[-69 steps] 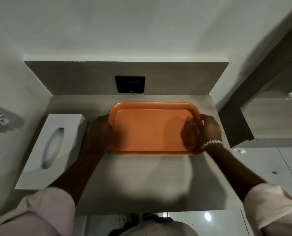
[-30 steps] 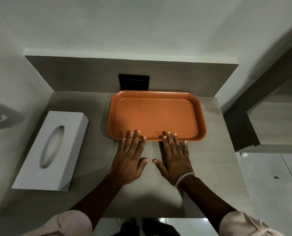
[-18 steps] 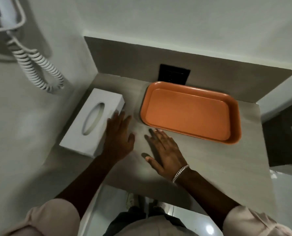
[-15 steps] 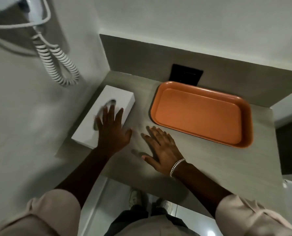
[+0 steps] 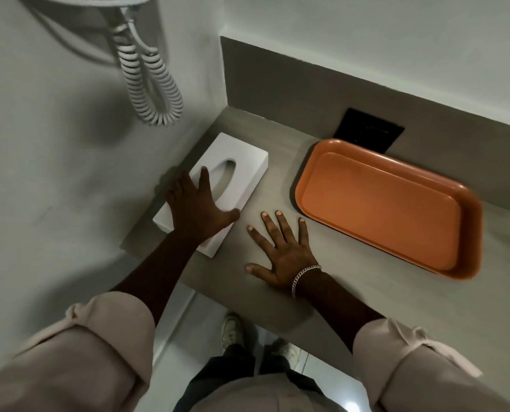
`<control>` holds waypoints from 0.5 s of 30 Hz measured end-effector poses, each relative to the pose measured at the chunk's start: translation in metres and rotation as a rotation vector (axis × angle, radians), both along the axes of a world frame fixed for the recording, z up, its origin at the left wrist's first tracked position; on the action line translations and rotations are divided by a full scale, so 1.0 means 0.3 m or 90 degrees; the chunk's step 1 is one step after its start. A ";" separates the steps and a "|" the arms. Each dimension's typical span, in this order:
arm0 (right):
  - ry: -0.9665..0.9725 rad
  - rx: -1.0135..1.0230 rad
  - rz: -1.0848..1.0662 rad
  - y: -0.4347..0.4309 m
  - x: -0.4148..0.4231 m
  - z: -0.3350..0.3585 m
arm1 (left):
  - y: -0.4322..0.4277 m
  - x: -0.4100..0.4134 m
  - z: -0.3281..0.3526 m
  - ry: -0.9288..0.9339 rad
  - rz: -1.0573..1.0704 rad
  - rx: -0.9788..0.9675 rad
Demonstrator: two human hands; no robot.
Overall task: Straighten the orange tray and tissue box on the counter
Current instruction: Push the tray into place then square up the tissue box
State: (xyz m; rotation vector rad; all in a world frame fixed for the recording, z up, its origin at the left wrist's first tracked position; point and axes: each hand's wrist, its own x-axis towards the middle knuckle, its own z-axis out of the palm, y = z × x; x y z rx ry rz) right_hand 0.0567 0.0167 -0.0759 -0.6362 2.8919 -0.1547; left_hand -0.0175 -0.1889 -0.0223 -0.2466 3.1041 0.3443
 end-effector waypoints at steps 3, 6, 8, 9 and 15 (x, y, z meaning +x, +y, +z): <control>0.005 0.006 0.000 -0.001 -0.003 -0.009 | -0.007 -0.018 0.001 -0.010 0.003 0.001; 0.002 0.005 -0.001 -0.001 -0.006 -0.010 | -0.010 -0.048 0.011 -0.009 0.004 0.006; 0.000 0.001 -0.002 -0.003 -0.006 -0.011 | -0.007 -0.082 0.024 -0.005 0.010 0.012; -0.001 0.001 -0.004 -0.004 -0.006 -0.010 | -0.005 -0.104 0.031 -0.003 0.013 0.018; -0.006 -0.002 -0.004 -0.006 -0.010 -0.007 | -0.003 -0.224 0.053 -0.011 0.016 0.009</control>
